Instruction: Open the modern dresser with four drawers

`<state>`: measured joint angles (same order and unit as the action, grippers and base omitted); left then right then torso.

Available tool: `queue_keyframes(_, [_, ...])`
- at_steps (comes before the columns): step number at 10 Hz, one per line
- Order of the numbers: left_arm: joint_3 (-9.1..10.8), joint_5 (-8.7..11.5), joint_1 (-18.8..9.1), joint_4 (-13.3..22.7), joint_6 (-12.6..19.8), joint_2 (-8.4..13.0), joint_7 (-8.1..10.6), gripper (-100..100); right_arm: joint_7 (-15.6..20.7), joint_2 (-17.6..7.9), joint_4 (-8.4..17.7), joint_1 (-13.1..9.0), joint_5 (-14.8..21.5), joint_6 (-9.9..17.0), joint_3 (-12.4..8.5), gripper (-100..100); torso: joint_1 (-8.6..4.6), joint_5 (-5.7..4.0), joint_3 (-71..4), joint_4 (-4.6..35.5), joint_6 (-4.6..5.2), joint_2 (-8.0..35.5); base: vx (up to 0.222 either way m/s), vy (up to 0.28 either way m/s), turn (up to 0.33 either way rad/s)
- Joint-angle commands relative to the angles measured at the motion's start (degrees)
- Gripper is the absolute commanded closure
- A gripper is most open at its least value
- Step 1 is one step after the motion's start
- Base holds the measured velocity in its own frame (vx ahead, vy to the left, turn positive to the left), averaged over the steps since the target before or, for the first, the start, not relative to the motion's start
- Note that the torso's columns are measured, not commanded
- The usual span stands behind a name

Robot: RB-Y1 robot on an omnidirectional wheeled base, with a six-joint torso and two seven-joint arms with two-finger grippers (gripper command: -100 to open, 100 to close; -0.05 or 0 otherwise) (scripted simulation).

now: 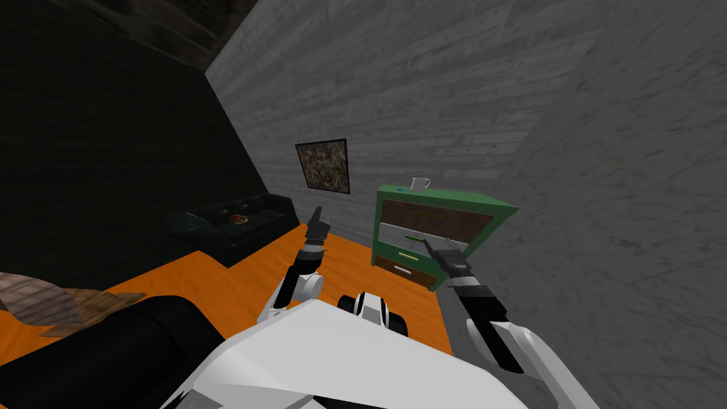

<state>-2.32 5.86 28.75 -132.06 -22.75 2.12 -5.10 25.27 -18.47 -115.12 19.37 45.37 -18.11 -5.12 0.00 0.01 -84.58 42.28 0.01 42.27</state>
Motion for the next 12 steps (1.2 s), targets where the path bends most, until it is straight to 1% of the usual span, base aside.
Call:
queue_keyframes(1, [0.0, 0.0, 0.0, 0.0, 0.0, 0.0, 0.0, 0, 2.5, -0.8, 1.7, -1.1, 3.7, 1.2, -0.7, -100, -0.01, -0.02, 0.0, 0.0, -0.01, 0.0, 0.037, 0.068, 0.02])
queue_keyframes(2, [0.0, 0.0, 0.0, 0.0, 0.0, 0.0, 0.0, 0, 4.4, -1.7, 2.8, -1.8, 5.9, 2.4, -1.3, -100, -0.1, -0.03, 0.0, 0.0, 0.01, 0.0, 0.045, 0.077, 0.044])
queue_keyframes(3, [0.0, 0.0, 0.0, 0.0, 0.0, 0.0, 0.0, 0, 4.4, -1.7, 2.8, -1.8, 6.5, 2.4, -1.3, -100, -0.03, -0.02, 0.0, 0.0, -0.01, 0.0, 0.035, 0.061, 0.015])
queue_keyframes(4, [0.0, 0.0, 0.0, 0.0, 0.0, 0.0, 0.0, 0, 6.3, -2.6, 4.1, -2.5, 8.7, 3.6, -1.9, -100, -0.05, -0.02, 0.0, 0.0, 0.0, 0.0, 0.043, 0.061, 0.035])
queue_keyframes(5, [0.0, 0.0, 0.0, 0.0, 0.0, 0.0, 0.0, 0, 6.3, -2.6, 4.1, -2.5, 9.2, 3.6, -1.9, -100, -0.01, -0.01, 0.0, 0.0, -0.01, 0.0, 0.038, 0.064, 0.022])
queue_keyframes(6, [0.0, 0.0, 0.0, 0.0, 0.0, 0.0, 0.0, 0, 8.3, -3.6, 5.3, -3.3, 11.5, 4.8, -2.5, -100, 0.02, 0.0, 0.0, 0.0, 0.0, 0.0, 0.037, 0.083, 0.037])
queue_keyframes(7, [0.0, 0.0, 0.0, 0.0, 0.0, 0.0, 0.0, 0, 8.3, -3.6, 5.3, -3.3, 11.9, 4.8, -2.5, -100, 0.07, 0.01, 0.0, 0.0, -0.01, 0.0, 0.027, 0.069, 0.018])
queue_keyframes(9, [0.0, 0.0, 0.0, 0.0, 0.0, 0.0, 0.0, 0, 12.1, -5.5, 8.0, -4.8, 15.9, 7.2, -3.7, -100, 0.02, -0.01, 0.0, 0.0, -0.01, 0.0, 0.049, 0.086, 0.047])
queue_keyframes(10, [0.0, 0.0, 0.0, 0.0, 0.0, 0.0, 0.0, 0, 12.1, -5.5, 8.0, -4.8, 17.3, 7.2, -3.7, -100, 0.05, 0.01, -0.1, 0.0, -0.02, -0.1, 0.057, 0.087, 0.022])
queue_keyframes(11, [0.0, 0.0, 0.0, 0.0, 0.0, 0.0, 0.0, 0, 14.0, -6.5, 9.4, -5.5, 19.2, 8.4, -4.3, -100, 0.02, 0.0, 0.0, 0.0, 0.01, 0.0, 0.051, 0.092, 0.03])
queue_keyframes(12, [0.0, 0.0, 0.0, 0.0, 0.0, 0.0, 0.0, 0, 14.0, -6.5, 9.4, -5.5, 19.9, 8.4, -4.3, -100, 0.01, 0.0, 0.0, 0.0, -0.01, 0.0, 0.042, 0.069, 0.018])
